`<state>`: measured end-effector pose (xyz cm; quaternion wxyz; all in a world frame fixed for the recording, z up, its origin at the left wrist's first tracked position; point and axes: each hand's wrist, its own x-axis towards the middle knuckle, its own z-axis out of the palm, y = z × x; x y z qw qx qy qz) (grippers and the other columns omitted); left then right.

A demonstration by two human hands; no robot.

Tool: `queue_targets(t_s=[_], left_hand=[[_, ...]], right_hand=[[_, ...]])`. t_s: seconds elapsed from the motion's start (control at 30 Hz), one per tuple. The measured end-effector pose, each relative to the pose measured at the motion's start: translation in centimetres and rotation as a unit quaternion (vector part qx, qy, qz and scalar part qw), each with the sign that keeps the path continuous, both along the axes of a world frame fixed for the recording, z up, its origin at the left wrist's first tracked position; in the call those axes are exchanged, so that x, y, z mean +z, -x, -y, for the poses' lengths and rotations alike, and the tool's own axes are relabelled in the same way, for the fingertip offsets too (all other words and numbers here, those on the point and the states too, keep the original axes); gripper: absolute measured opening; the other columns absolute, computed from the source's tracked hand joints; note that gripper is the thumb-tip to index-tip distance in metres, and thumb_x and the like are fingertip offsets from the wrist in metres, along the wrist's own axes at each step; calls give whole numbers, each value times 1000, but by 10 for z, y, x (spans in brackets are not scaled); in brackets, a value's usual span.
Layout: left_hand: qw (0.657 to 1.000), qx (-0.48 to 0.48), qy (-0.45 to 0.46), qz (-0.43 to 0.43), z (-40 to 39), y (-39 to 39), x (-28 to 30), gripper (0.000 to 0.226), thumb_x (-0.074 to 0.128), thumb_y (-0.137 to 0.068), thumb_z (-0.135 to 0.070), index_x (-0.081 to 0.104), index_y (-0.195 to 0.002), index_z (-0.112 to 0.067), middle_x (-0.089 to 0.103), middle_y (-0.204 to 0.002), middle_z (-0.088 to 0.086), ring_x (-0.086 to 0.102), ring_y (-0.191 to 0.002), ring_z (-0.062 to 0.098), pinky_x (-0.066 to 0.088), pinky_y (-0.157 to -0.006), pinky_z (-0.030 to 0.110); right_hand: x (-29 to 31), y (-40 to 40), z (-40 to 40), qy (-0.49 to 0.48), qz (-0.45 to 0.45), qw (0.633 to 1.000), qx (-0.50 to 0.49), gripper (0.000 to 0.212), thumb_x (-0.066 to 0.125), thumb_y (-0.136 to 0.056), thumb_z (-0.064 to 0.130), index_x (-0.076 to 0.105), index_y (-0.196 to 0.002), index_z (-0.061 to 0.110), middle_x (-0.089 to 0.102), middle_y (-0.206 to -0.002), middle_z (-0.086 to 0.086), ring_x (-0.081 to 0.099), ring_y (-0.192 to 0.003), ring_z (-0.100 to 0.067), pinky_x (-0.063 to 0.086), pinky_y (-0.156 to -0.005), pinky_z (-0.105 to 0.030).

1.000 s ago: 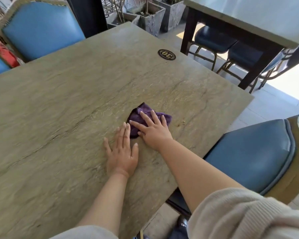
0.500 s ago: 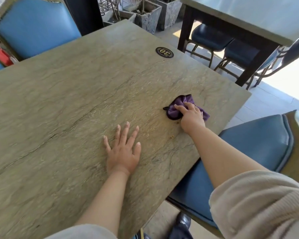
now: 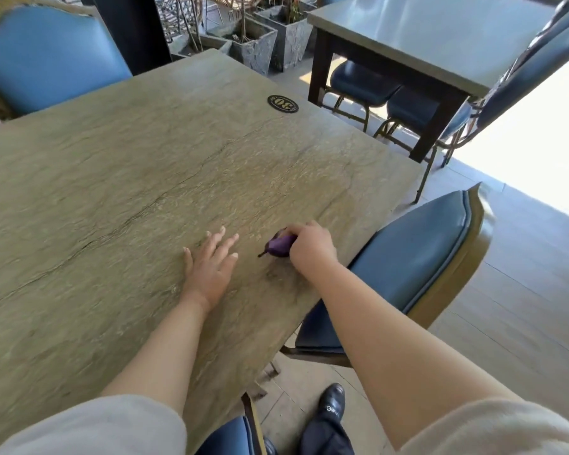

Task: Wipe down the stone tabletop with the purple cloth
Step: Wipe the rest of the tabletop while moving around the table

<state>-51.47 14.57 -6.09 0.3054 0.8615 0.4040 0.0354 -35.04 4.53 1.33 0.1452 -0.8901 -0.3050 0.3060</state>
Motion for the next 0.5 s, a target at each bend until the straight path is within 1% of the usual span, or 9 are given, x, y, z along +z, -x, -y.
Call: queue_targets(t_s=[0.03, 0.1, 0.17, 0.2, 0.23, 0.27, 0.33, 0.43, 0.5], left_hand=[[1000, 9, 5, 21, 8, 10, 2, 59, 17, -89, -47, 35, -144, -39, 13, -160, -13, -4, -148, 6, -20, -115, 47], [1000, 16, -12, 16, 25, 33, 3, 58, 18, -90, -50, 37, -143, -40, 16, -159, -15, -2, -147, 4, -22, -114, 44], [999, 8, -45, -24, 38, 55, 3, 58, 15, -91, -53, 32, -146, -41, 12, -160, -16, -5, -147, 3, -19, -116, 46], [997, 3, -63, -45, 43, 64, 3, 59, 13, -92, -53, 28, -147, -42, 9, -160, -17, -7, -146, 2, -18, -116, 47], [995, -3, -81, -64, 46, 72, 2, 58, 11, -93, -54, 23, -149, -42, 5, -160, -18, -10, -146, 2, -17, -116, 48], [992, -12, -98, -78, 48, 77, 0, 58, 9, -93, -54, 18, -150, -43, 1, -160, -18, -11, -146, 3, -16, -116, 49], [988, -29, -124, -92, 50, 80, -3, 59, 6, -94, -53, 11, -151, -42, -4, -160, -17, -13, -146, 4, -14, -117, 50], [986, -28, -140, -83, 48, 77, -7, 59, 8, -94, -51, 16, -151, -40, 1, -161, -14, -9, -147, 6, -9, -118, 53], [985, -28, -148, -80, 47, 75, -9, 60, 10, -93, -51, 19, -151, -38, 3, -161, -13, -6, -148, 7, -9, -117, 54]], right_hand=[[-2, -9, -2, -11, 18, 999, -28, 41, 49, -91, 13, 55, -126, 34, 37, -134, -5, 32, -128, -32, 33, -103, -51], [-9, -17, -2, 21, 39, 999, -26, 50, 45, -93, 12, 43, -136, 37, 23, -151, -2, 18, -139, -32, 24, -108, -51], [-19, -11, -3, 50, 32, 998, -7, 62, 42, -92, 9, 29, -144, 40, 2, -160, 3, -1, -146, -30, 12, -115, -52], [-24, -5, -5, 52, 28, 998, 3, 67, 42, -92, 5, 25, -145, 42, -3, -161, 5, -7, -147, -28, 6, -116, -54], [-26, 2, -5, 45, 23, 999, 19, 70, 42, -91, 3, 24, -146, 42, -4, -161, 5, -9, -147, -26, 4, -116, -54], [-28, 11, -3, 33, 21, 998, 39, 71, 43, -90, 1, 24, -146, 41, -2, -161, 5, -9, -147, -25, 2, -116, -54], [-31, 32, 5, 2, 29, 996, 86, 69, 44, -89, -1, 31, -145, 37, 7, -159, 2, -2, -147, -26, 4, -117, -53], [-37, 47, 27, -25, 48, 989, 138, 63, 46, -86, -3, 43, -138, 33, 24, -150, -1, 18, -140, -28, 16, -116, -49], [-38, 36, 35, -21, 41, 991, 125, 62, 46, -85, -3, 46, -135, 34, 27, -148, 0, 23, -136, -27, 24, -113, -45]])
